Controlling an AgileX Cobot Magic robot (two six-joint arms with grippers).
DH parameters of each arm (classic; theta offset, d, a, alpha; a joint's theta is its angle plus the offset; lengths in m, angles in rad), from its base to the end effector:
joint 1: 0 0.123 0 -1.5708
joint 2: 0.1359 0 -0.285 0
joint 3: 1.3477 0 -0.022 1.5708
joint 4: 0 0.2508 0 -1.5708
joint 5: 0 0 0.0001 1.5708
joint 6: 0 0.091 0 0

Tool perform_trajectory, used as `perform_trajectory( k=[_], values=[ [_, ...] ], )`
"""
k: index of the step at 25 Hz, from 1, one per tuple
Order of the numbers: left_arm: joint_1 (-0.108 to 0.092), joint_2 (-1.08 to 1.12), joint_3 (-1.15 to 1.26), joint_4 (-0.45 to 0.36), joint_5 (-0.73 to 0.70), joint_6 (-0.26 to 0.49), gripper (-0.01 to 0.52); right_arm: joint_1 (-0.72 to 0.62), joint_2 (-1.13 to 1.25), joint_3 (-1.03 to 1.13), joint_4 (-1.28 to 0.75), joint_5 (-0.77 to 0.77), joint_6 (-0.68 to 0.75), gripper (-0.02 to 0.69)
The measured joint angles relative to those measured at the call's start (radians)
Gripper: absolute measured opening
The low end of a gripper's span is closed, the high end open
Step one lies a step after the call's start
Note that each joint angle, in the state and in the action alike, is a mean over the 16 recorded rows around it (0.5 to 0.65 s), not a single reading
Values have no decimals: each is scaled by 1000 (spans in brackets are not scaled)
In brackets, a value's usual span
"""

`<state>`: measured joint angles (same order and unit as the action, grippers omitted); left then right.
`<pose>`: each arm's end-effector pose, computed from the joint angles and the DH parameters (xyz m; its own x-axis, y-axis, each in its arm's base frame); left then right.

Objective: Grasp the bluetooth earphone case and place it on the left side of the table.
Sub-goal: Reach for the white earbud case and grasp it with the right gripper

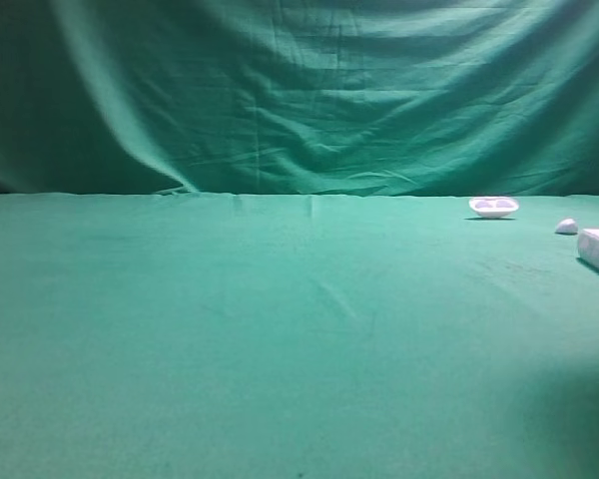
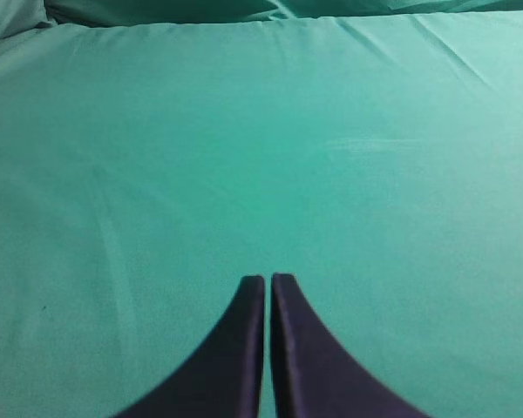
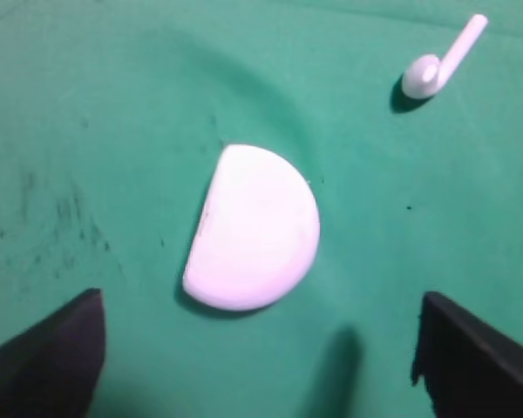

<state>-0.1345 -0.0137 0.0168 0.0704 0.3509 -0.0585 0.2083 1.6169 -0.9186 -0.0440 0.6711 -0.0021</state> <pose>0.0528 -0.0049 0.1767 -0.2597 0.0428 -0.9648 0.1129 0.9935 0.0137 0.2896 0.0587 0.1902 -0.9299 -0.2339 -0.2839 -0.2332 0.9717 -0.0366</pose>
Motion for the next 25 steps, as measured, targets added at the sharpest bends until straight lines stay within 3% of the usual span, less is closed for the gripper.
perform_trajectory(
  k=[3,7,17,25],
  values=[
    [0,0,0,0,0,0,0,0,50,-5,0,-37,0,597],
    [0,0,0,0,0,0,0,0,95,-7,0,-78,0,593],
    [0,0,0,0,0,0,0,0,140,-14,-5,-126,-1,441],
    [0,0,0,0,0,0,0,14,142,-93,2,-61,-1,334]
  ],
)
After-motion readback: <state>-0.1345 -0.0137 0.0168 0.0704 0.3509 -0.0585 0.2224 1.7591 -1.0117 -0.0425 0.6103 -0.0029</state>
